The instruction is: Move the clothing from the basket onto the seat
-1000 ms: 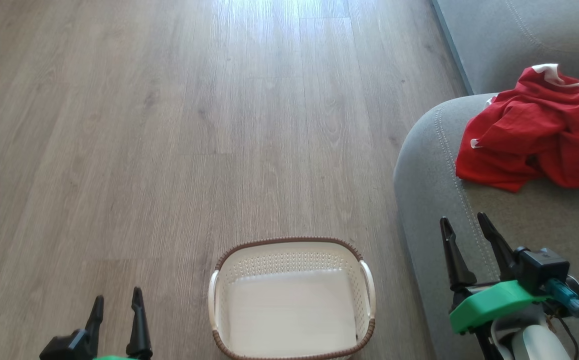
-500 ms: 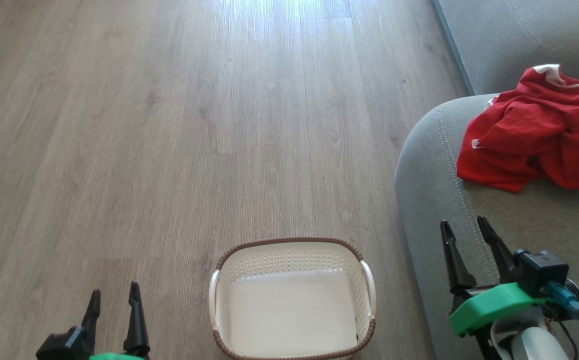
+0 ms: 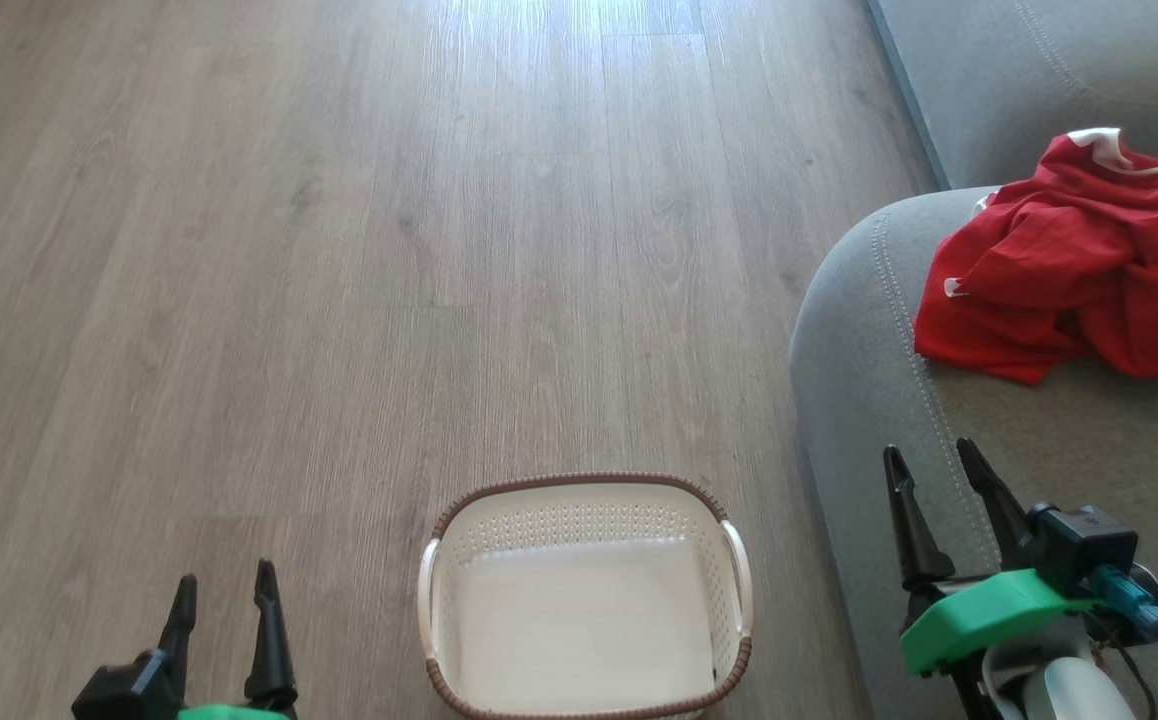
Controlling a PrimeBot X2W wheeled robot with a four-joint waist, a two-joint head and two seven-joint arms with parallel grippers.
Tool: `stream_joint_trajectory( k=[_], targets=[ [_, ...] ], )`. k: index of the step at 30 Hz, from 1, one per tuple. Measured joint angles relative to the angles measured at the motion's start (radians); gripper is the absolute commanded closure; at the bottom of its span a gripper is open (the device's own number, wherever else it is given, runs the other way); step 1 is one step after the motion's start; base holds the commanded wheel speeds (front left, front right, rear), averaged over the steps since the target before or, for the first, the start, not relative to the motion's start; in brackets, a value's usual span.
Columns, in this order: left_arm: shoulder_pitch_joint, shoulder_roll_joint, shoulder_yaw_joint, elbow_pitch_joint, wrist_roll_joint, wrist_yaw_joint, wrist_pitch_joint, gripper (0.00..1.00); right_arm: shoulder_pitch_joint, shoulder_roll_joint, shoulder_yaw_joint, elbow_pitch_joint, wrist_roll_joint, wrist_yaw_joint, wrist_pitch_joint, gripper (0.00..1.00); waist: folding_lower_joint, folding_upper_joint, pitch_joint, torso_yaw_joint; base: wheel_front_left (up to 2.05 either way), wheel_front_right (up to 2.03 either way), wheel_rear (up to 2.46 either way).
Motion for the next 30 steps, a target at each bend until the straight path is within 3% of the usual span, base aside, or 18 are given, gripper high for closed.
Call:
stream_joint_trajectory(
  k=[12, 13, 19, 30],
  targets=[
    [0.0, -0.008, 0.001, 0.011, 0.005, 0.0, 0.0, 0.0, -0.001, 0.0, 0.0, 0.012, 0.0, 0.0, 0.0, 0.0, 0.0, 0.0, 0.0, 0.0, 0.0, 0.0, 0.0],
    [0.0, -0.01, -0.001, 0.018, 0.005, 0.0, 0.001, 1.0, 0.0, 0.0, 0.001, 0.02, 0.0, 0.0, 0.0, 1.0, 0.0, 0.0, 0.0, 0.0, 0.0, 0.0, 0.0],
    [0.031, -0.041, -0.013, 0.099, -0.001, 0.0, 0.003, 1.0, 0.052, 0.0, 0.006, 0.116, 0.004, 0.0, 0.006, 1.0, 0.0, 0.0, 0.0, -0.001, 0.0, 0.0, 0.0],
    [0.036, -0.052, 0.005, 0.095, -0.089, -0.018, 0.034, 1.0, 0.058, 0.0, 0.0, 0.114, 0.118, 0.0, 0.031, 1.0, 0.0, 0.0, 0.004, -0.004, 0.0, 0.0, 0.0]
  ],
)
